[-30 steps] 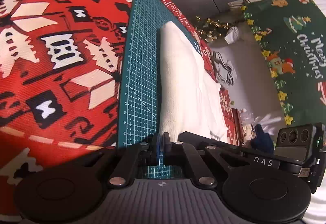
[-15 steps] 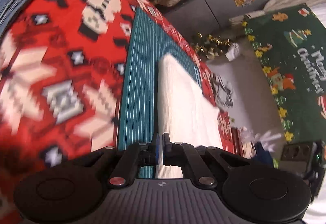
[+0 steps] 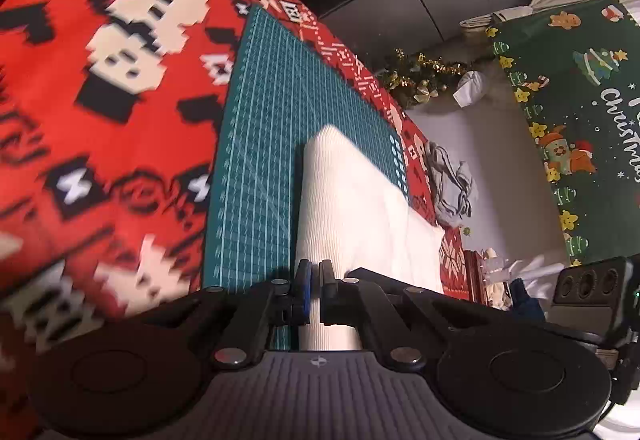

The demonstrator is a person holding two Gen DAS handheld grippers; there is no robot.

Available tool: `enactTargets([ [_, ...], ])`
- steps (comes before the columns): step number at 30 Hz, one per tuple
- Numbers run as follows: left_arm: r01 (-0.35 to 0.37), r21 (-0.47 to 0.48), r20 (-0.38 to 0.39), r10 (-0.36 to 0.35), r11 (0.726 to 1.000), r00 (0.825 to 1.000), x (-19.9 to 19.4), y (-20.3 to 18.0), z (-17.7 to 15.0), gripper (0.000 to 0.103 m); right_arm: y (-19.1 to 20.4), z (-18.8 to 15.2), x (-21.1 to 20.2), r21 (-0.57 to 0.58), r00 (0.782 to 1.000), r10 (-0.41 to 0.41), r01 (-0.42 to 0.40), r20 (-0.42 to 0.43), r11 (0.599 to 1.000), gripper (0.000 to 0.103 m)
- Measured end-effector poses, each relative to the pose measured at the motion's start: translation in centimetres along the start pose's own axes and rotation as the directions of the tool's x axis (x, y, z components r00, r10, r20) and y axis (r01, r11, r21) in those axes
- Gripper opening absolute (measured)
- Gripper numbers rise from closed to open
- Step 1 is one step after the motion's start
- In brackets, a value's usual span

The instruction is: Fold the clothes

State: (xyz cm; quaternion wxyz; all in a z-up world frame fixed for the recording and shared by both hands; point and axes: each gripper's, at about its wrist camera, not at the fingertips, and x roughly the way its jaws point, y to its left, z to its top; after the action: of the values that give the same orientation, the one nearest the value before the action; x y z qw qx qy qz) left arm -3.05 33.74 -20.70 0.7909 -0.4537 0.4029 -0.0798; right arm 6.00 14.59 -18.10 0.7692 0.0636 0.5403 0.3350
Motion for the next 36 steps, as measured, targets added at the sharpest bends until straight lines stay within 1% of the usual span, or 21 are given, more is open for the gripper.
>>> enactTargets([
  [5, 0.015, -0.024, -0.019, -0.016, 1.0, 1.0, -1.0, 0.3, -2.2, 0.002, 0.0, -2.1, -0.5, 0.012, 0.999, 0.03, -0.029, -0.022, 0.999, 0.009],
  [10, -0.014, 0.012, -0.043, 0.014, 1.0, 0.999, -1.8, -0.6, -4.0, 0.003, 0.4, -4.3, -1.2, 0.006, 0.998, 0.045, -0.045, -0.044, 0.999, 0.009],
  [17, -0.031, 0.021, -0.073, 0.032, 0.999, 0.997, -2.5, -0.5, -6.2, 0.003, 1.0, -7.0, -2.1, -0.024, 0.998, 0.033, -0.034, -0.045, 0.999, 0.009],
  [21, -0.052, 0.028, -0.076, 0.054, 0.998, 0.996, -2.9, -0.7, -7.0, 0.002, 1.2, -8.0, -2.3, -0.036, 0.998, 0.022, -0.023, -0.053, 0.999, 0.009],
  [24, -0.046, 0.042, -0.063, 0.049, 0.998, 0.997, -3.3, -1.3, -7.0, 0.002, 1.1, -8.9, -2.6, -0.041, 0.998, 0.024, -0.027, -0.059, 0.999, 0.009],
  [28, -0.036, 0.081, -0.029, 0.039, 0.996, 0.999, -3.6, -2.5, -6.5, 0.002, 0.1, -8.8, -4.3, -0.015, 0.999, 0.033, -0.034, -0.018, 0.999, 0.01],
  [30, -0.032, 0.101, -0.013, 0.033, 0.994, 0.999, -3.8, -3.2, -6.3, 0.002, -0.6, -8.2, -5.2, -0.011, 1.0, 0.014, -0.014, 0.025, 1.0, 0.01],
  [33, -0.028, 0.124, -0.028, 0.032, 0.992, 0.999, -2.3, -4.0, -5.4, 0.002, -1.7, -8.0, -5.0, -0.014, 0.999, -0.017, 0.018, 0.05, 1.0, 0.01],
  [36, -0.061, 0.152, -0.058, 0.07, 0.987, 0.996, -0.4, -4.4, -5.4, 0.002, -2.9, -7.7, -4.8, -0.016, 0.996, -0.049, 0.051, 0.071, 0.999, 0.01],
])
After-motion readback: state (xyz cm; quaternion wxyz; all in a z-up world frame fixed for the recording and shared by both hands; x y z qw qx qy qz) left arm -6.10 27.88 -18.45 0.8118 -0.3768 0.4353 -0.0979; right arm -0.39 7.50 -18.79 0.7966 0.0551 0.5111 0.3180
